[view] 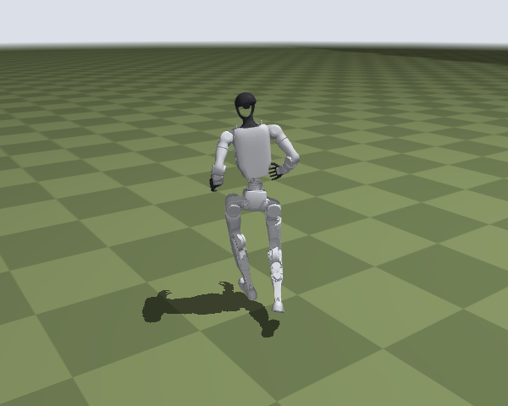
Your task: Run
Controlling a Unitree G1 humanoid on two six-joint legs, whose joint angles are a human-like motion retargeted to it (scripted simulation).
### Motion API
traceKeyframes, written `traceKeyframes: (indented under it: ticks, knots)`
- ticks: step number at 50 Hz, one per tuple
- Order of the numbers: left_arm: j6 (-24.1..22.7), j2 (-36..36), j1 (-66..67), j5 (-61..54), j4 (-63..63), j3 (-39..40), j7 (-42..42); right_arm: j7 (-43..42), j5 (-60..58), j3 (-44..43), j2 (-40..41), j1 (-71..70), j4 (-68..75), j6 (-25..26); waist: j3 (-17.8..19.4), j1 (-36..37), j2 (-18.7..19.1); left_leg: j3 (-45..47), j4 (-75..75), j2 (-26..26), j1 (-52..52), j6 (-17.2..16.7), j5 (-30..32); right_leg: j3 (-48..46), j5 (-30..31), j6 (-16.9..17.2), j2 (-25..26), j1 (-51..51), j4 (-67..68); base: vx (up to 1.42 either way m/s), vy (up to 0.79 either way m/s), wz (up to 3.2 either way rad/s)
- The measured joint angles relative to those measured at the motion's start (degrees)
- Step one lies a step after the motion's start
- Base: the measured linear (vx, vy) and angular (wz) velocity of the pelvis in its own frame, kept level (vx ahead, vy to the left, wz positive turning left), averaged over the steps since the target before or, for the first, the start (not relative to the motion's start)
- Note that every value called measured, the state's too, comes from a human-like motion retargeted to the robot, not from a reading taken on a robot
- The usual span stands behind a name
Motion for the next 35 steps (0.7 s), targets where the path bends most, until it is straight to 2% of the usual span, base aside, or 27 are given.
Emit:
traceKeyframes:
  ticks: [2,5,7,8,10,12,15,18,20,23,25,27,28,32,35]
  knots:
    - [-0.2,-0.3,0.1,-0.3,-0.6,-0.1,0.3,0.9,-0.6,0.1,-0.4,0.7,0.6,0.0,-0.3,-0.9,-0.7,-0.6,-2.1,-2.8,-0.4,0.3,-0.1,0.1,0.6,0.0,-2.2,0.3,4.7,1.01,0.10,0.62]
    - [-0.6,0.0,-1.1,0.9,-2.0,-0.5,1.7,1.4,-1.2,0.4,-1.0,1.5,2.6,0.1,-0.3,-2.6,-1.8,-2.6,3.7,-6.9,-0.4,4.9,-2.7,1.6,-0.3,-2.0,-6.1,0.0,15.2,1.01,0.09,0.57]
    - [-1.2,0.7,-3.5,4.2,-3.1,-0.2,4.1,0.8,-2.6,0.4,-0.8,1.6,5.5,0.2,1.1,-3.7,-2.6,-3.5,13.7,-9.0,-0.8,9.1,-8.4,3.3,-2.0,-4.6,-9.1,-1.7,25.4,0.99,0.04,0.59]
    - [-1.6,1.1,-5.2,6.6,-3.6,0.0,5.7,0.1,-3.6,0.5,-0.4,1.4,7.6,0.3,2.1,-4.3,-2.9,-4.0,18.7,-9.1,-0.9,9.6,-11.8,4.1,-3.3,-6.5,-10.0,-3.4,30.5,0.98,-0.04,0.62]
    - [-2.2,1.6,-9.5,11.1,-4.4,0.2,9.4,-1.5,-6.0,0.7,0.8,1.1,12.2,0.4,3.8,-5.3,-2.6,-5.3,25.8,-8.9,0.0,9.7,-17.3,5.7,-7.1,-10.6,-10.1,-8.9,38.5,0.97,-0.04,0.65]
    - [-2.0,1.3,-16.3,15.5,-5.1,-0.8,14.2,-3.0,-8.3,0.5,2.5,-1.0,18.3,-0.2,4.1,-6.7,-1.9,-7.0,26.0,-9.8,1.3,9.7,-19.1,7.5,-11.4,-13.7,-9.2,-19.0,42.0,0.97,0.06,0.75]
    - [-2.3,1.0,-21.1,17.2,-9.0,-1.1,16.7,-2.6,-9.2,-0.2,2.5,0.3,21.5,-0.2,3.1,-9.1,1.1,-10.2,21.2,-11.6,7.9,9.7,-18.2,7.9,-17.2,-15.3,-5.6,-30.6,38.2,1.06,0.12,0.53]
    - [-3.4,1.2,-21.1,17.0,-13.0,-1.2,16.1,-1.7,-8.1,-1.0,2.2,1.8,22.0,0.0,2.8,-10.3,6.0,-13.8,16.2,-8.2,17.1,4.9,-12.1,5.1,-17.3,-14.5,2.9,-35.7,24.3,1.14,0.05,0.06]
    - [-4.6,1.3,-19.5,17.0,-14.1,-1.7,15.0,-1.5,-7.1,-1.4,2.5,2.4,22.2,-0.1,1.9,-11.1,8.6,-15.2,14.0,-5.3,21.3,0.9,-5.2,3.6,-14.1,-12.4,8.3,-37.4,12.9,1.13,0.02,0.11]
    - [-6.1,1.0,-16.5,17.0,-12.2,-3.0,13.2,-1.9,-6.3,-2.0,3.2,3.1,21.9,-0.8,0.6,-10.6,12.1,-15.6,17.6,-0.1,22.9,-3.8,4.7,1.4,-5.3,-8.8,15.1,-37.1,-2.5,1.09,0.05,0.10]
    - [-6.5,0.6,-14.7,16.9,-9.4,-3.7,11.6,-1.9,-5.3,-2.8,3.5,3.5,21.3,-1.5,0.7,-9.6,14.5,-15.2,24.5,3.8,22.7,-5.1,7.2,-0.6,1.2,-7.0,18.4,-35.2,-8.9,1.05,0.09,0.17]
    - [-5.4,0.0,-12.5,16.7,-6.5,-3.8,10.5,-2.3,-4.4,-3.8,3.5,3.7,20.5,-1.9,0.8,-8.5,14.9,-13.6,33.5,6.3,21.6,-3.9,6.3,-1.7,2.7,-7.4,18.5,-35.6,-5.0,1.05,0.11,0.43]
    - [-4.6,-0.3,-11.3,16.5,-4.6,-3.5,9.9,-2.4,-3.8,-4.5,3.3,3.8,20.0,-2.0,1.0,-7.9,15.0,-13.0,38.8,8.0,20.8,-2.8,4.9,-2.3,1.6,-8.5,18.3,-35.1,-2.3,1.06,0.11,0.63]
    - [-0.4,-2.3,-7.2,15.3,5.2,0.4,9.8,-4.3,-2.6,-7.8,1.8,3.0,20.2,-1.7,3.7,-5.7,15.0,-13.3,57.3,14.7,14.5,1.8,-1.1,-3.6,-12.0,-15.7,16.2,-30.4,11.8,1.05,0.08,0.91]
    - [1.4,-4.5,-7.1,12.8,15.1,4.9,11.3,-6.3,-1.4,-9.3,2.3,0.1,23.1,-1.1,6.9,-4.7,13.9,-14.5,59.7,15.9,6.1,4.3,-4.3,-3.3,-18.9,-17.7,13.9,-22.5,14.5,0.99,0.03,1.06]
